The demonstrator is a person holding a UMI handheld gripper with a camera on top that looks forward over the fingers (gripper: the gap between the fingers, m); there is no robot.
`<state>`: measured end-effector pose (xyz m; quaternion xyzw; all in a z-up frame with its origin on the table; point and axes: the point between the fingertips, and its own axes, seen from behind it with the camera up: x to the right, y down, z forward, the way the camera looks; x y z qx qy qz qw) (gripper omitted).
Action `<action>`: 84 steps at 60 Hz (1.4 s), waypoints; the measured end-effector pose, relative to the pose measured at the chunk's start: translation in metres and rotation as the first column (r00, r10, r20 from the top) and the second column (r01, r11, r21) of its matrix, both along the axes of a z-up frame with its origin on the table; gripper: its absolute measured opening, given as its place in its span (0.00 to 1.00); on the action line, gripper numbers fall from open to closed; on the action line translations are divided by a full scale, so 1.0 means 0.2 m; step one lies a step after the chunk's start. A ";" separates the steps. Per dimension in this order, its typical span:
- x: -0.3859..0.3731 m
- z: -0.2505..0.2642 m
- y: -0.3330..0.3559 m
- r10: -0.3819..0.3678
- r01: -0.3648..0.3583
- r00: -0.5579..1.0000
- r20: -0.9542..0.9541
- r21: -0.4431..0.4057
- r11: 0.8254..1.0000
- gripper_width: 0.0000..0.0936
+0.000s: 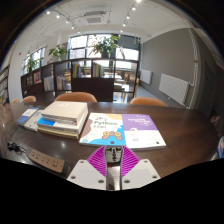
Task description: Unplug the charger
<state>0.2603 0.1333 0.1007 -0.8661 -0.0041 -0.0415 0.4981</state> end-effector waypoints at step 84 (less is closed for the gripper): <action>-0.55 0.84 -1.70 0.027 -0.023 0.999 -0.032 0.137 0.990 0.80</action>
